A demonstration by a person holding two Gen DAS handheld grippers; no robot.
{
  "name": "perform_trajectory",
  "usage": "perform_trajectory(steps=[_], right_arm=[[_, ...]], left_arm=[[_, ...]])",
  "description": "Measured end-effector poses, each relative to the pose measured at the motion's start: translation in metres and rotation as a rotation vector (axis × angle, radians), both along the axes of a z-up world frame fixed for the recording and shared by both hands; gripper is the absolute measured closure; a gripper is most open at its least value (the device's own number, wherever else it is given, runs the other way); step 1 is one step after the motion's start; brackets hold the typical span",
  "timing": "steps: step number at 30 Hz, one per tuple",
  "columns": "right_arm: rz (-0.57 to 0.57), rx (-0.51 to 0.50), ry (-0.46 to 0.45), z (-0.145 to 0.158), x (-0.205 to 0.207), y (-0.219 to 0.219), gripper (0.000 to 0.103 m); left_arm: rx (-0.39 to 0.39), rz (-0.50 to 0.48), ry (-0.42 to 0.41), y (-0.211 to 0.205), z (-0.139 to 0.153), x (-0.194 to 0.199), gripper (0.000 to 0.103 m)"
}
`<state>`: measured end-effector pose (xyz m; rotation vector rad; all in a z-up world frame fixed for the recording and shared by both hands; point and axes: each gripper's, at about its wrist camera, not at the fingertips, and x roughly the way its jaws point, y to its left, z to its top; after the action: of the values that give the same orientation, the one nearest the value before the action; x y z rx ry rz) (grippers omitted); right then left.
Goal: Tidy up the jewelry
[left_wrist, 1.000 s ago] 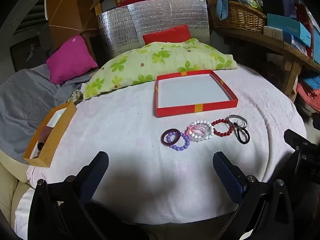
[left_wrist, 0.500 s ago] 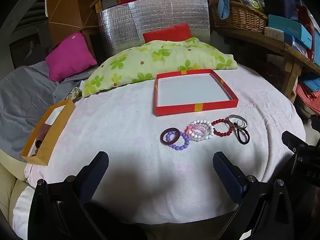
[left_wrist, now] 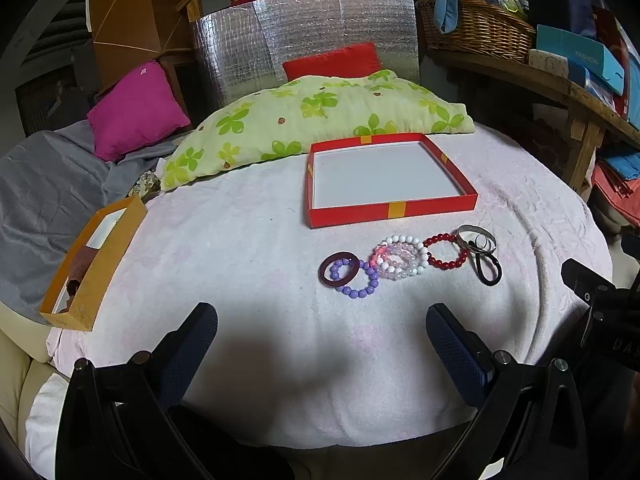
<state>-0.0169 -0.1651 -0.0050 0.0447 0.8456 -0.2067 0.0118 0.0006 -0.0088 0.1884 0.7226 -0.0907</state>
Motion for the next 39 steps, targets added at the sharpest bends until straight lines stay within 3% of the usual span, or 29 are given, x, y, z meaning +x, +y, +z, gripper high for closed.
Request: perform_trajectory(steps=[39], right_arm=[[0.002, -0.004, 0.018, -0.0059, 0.0052, -0.0006, 0.000]], left_arm=[[0.000, 0.003, 0.009, 0.0016, -0.0056, 0.0021, 0.000]])
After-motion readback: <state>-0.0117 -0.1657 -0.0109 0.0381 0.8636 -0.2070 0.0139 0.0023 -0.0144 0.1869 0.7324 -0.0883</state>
